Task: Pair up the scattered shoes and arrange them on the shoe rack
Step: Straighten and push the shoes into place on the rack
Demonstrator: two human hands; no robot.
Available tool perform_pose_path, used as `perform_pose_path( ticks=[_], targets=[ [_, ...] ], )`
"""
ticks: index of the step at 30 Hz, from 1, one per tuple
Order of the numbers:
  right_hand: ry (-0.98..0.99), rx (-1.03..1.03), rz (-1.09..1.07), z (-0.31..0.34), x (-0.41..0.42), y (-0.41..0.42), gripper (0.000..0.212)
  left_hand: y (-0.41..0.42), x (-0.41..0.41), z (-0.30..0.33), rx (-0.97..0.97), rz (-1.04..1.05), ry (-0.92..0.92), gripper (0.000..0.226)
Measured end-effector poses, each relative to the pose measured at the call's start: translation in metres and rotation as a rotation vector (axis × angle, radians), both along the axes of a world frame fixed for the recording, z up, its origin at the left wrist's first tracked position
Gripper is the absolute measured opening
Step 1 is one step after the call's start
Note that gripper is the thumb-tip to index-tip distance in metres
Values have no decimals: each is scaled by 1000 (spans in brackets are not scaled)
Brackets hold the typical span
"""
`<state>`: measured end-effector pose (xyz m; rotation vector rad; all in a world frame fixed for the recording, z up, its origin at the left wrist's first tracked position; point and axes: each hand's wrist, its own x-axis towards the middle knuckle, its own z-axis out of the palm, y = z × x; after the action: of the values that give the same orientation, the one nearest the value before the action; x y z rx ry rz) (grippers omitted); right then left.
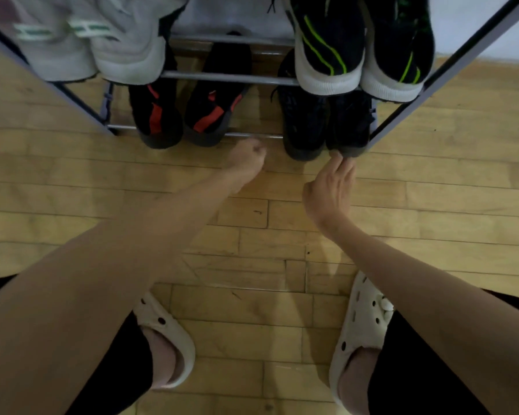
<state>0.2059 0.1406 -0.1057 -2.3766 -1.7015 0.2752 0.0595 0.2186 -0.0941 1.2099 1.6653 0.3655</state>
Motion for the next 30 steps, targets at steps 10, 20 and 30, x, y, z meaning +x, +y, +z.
perform_pose_path(
  ticks=[10,20,30],
  targets=[
    [637,-233,91,25,-112,70,54,11,-145,12,-104,651,-152,71],
    [1095,-252,-314,9,-161,126,49,33,-166,1,-126,744,-498,47],
    [1088,-154,-280,0,-179,123,44,34,-221,-10,0,755,-353,40]
  ],
)
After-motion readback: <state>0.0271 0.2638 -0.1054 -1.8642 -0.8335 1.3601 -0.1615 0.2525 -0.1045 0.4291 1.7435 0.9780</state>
